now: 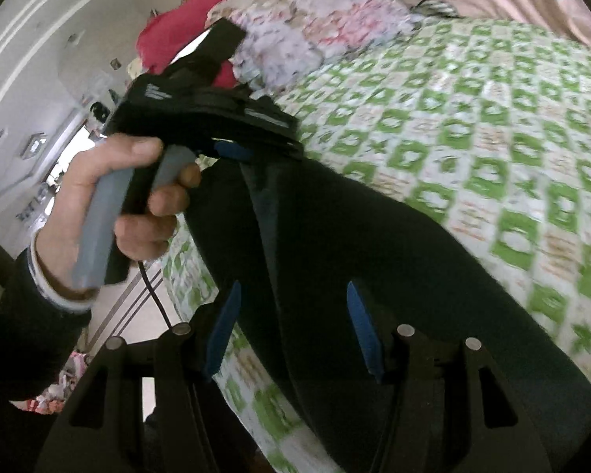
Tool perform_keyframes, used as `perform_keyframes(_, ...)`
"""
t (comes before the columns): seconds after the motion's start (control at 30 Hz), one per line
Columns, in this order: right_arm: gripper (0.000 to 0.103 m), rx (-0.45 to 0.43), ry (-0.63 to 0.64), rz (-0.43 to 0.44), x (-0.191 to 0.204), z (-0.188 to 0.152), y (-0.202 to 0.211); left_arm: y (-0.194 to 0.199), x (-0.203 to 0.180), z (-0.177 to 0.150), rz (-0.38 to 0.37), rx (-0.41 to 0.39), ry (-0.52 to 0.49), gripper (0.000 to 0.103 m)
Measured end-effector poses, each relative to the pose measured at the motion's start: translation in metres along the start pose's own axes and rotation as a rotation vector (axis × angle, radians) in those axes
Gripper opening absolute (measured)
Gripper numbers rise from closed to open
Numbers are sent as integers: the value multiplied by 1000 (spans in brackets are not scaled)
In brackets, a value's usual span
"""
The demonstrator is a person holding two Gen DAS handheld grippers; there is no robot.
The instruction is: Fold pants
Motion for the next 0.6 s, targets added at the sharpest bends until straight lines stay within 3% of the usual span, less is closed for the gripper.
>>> perform_keyframes(0.07, 57, 16, 3, 18, 3, 2, -12, -2, 2, -2, -11, -22, -6, 59)
perform_keyframes(0.13, 57, 38, 5, 20, 3, 2, -23, -2, 5, -5, -41, -34, -7, 36)
perform_keyframes(0.17, 55, 51, 7, 21, 4, 1, -29, -1, 5, -8, -66, -30, 1, 20)
perform_keyframes(0.2, 43, 61, 10, 25, 5, -1, -35, 1, 8, -10, -95, -30, 22, 12)
perform_keyframes(0.3, 10, 82, 26, 34, 9, -5, -45, 17, 18, -10, -226, -70, 93, 6)
perform_keyframes(0.5, 7, 39, 66, 29, 18, 5, -29, 45, 56, -25, -427, -115, 239, 5)
perform_keyframes(0.6, 7, 24, 106, 19, 27, 13, -19, 62, 71, -35, -492, -144, 288, 5)
Point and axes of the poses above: each gripper's, at about its wrist camera, not at the fingertips, and y roughly against the way its jaws point, x to its left, z to its top, the point moved 9 cm from there along -y, roughly the way its jaws point, and after that the axes turned 10 degrees about y, right-handed, at the moved point
